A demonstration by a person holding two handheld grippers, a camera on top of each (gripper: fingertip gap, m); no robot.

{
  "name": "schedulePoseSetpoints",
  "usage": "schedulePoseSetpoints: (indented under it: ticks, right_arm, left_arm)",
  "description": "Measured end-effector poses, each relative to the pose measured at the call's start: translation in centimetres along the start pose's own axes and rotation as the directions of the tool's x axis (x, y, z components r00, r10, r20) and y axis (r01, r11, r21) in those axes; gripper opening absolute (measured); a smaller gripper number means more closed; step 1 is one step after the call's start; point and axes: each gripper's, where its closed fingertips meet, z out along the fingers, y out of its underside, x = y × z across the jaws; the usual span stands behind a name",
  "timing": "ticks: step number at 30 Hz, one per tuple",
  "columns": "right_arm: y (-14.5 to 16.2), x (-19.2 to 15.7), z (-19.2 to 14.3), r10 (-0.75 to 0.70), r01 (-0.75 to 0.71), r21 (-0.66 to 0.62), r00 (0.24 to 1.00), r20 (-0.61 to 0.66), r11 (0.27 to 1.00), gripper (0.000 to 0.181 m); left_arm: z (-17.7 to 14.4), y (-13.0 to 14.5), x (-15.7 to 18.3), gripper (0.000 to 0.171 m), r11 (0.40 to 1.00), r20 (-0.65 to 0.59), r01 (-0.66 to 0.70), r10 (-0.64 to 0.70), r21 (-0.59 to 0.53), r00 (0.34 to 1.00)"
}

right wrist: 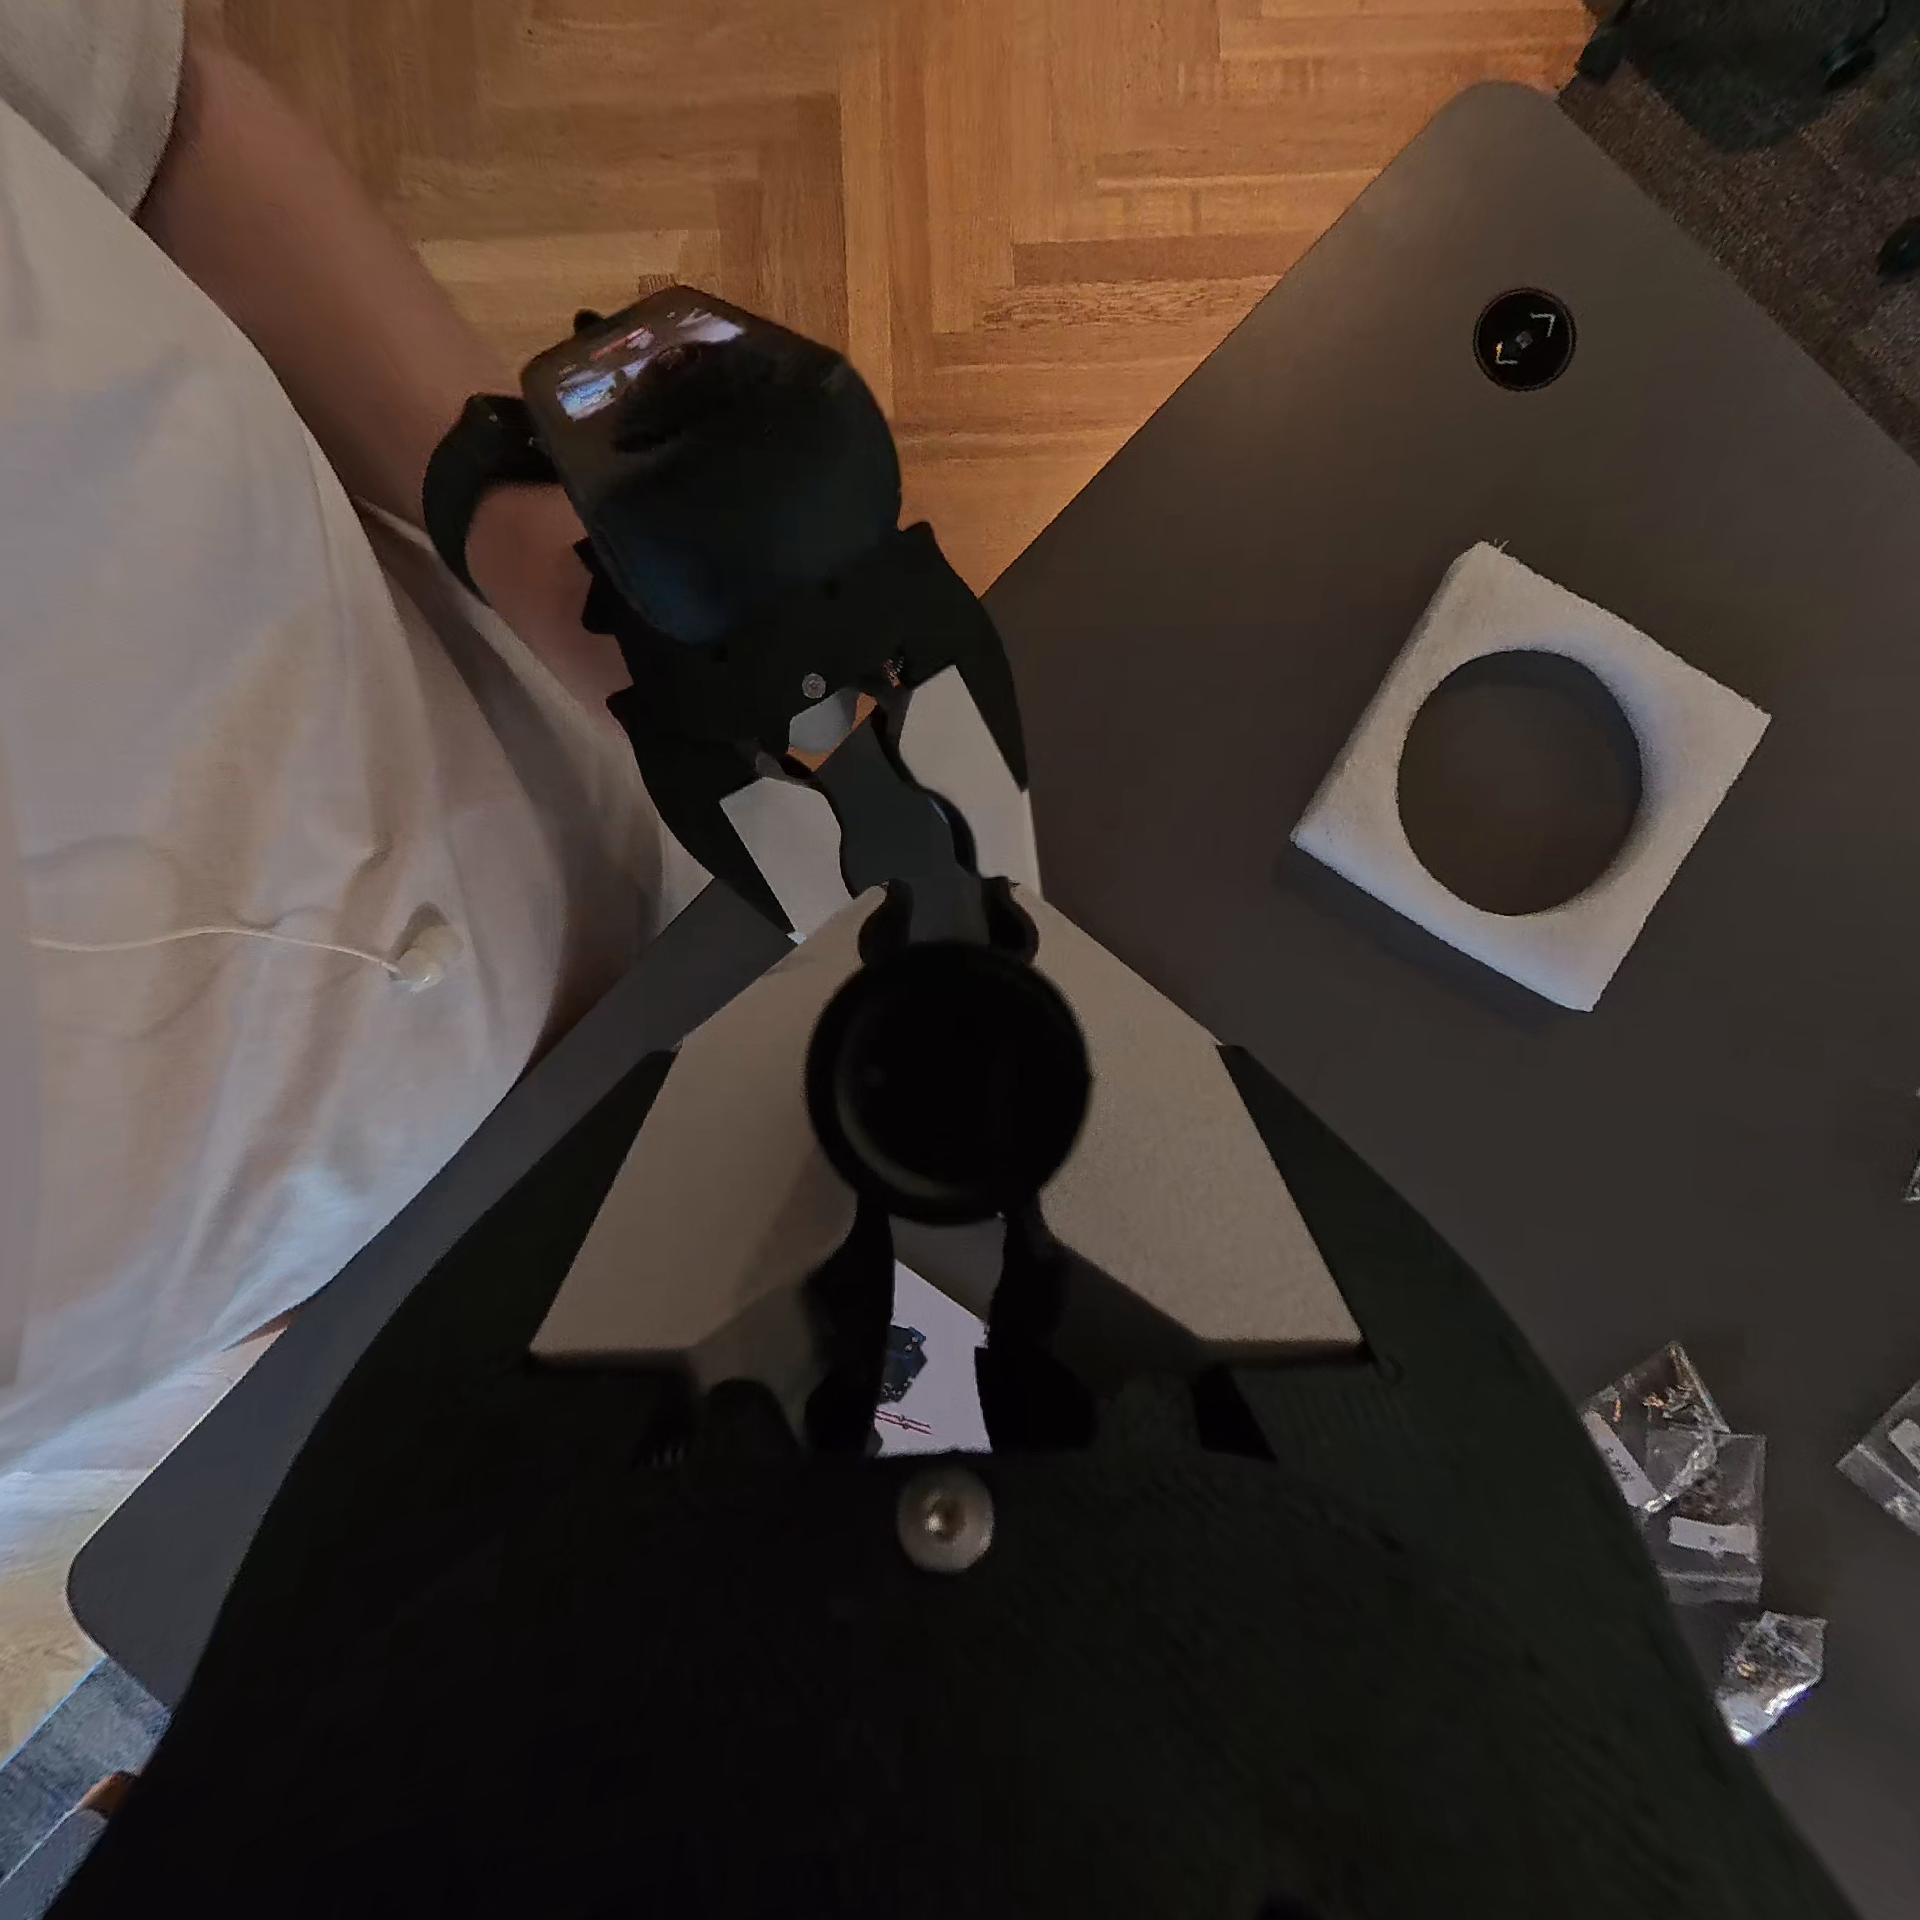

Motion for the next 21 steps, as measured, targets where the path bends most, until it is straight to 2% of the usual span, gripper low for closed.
schedulePoseSetpoints:
  ticks: [3, 5, 7, 9, 10, 13, 15, 16, 18, 21]
  right_arm:
    - [0.0, 0.0, 0.0, -0.014, 0.014, -0.002, 1.000, 0.025, 1.000, 0.015]
    - [-0.1, 0.0, 0.0, -0.024, 0.024, 0.001, 0.998, 0.057, 1.000, 0.015]
    - [-0.1, 0.0, 0.0, -0.042, 0.042, 0.003, 0.995, 0.090, 0.999, 0.015]
    - [-0.4, -0.4, 0.1, -0.045, 0.042, 0.028, 0.989, 0.142, 0.999, 0.014]
    - [-0.5, -0.3, 0.2, -0.047, 0.041, 0.044, 0.988, 0.150, 0.998, 0.015]
    - [-0.5, 0.6, 0.2, -0.030, 0.025, 0.045, 0.993, 0.111, 0.999, 0.015]
    - [-0.4, 0.9, 0.2, -0.007, 0.002, 0.054, 0.996, 0.091, 0.999, 0.015]
    - [-0.3, 1.2, 0.2, 0.003, -0.007, 0.053, 0.998, 0.069, 0.999, 0.015]
    - [0.5, 1.7, 0.5, 0.013, -0.013, 0.023, 1.000, 0.017, 1.000, 0.015]
    - [1.8, 1.1, 1.7, 0.018, -0.017, -0.022, 1.000, 0.012, 1.000, 0.015]
  left_arm:
    - [-0.2, 0.1, 0.8, 0.023, 0.994, -0.164, -0.110, 0.104, -0.028, 0.981]
    - [-0.5, 0.3, 1.1, 0.022, 0.980, -0.333, -0.199, 0.180, -0.024, 0.926]
    - [-1.3, 0.7, 1.3, 0.022, 0.967, -0.518, -0.253, 0.201, -0.031, 0.832]
    - [-2.8, 1.4, 1.5, 0.022, 0.953, -0.716, -0.285, 0.127, -0.103, 0.686]
    - [-3.1, 1.5, 1.1, 0.021, 0.939, -0.766, -0.322, 0.117, -0.122, 0.632]
    - [-3.1, 1.4, 0.5, 0.019, 0.912, -0.820, -0.383, 0.103, -0.148, 0.563]
    - [-2.8, 1.2, 0.3, 0.021, 0.905, -0.821, -0.407, 0.135, -0.127, 0.554]
    - [-2.6, 1.1, 0.0, 0.025, 0.904, -0.805, -0.410, 0.155, -0.117, 0.572]
    - [-2.4, 1.2, -0.8, 0.035, 0.908, -0.747, -0.406, 0.198, -0.105, 0.635]
    - [-2.6, 0.4, -0.7, 0.037, 0.957, -0.672, -0.286, 0.185, -0.042, 0.717]
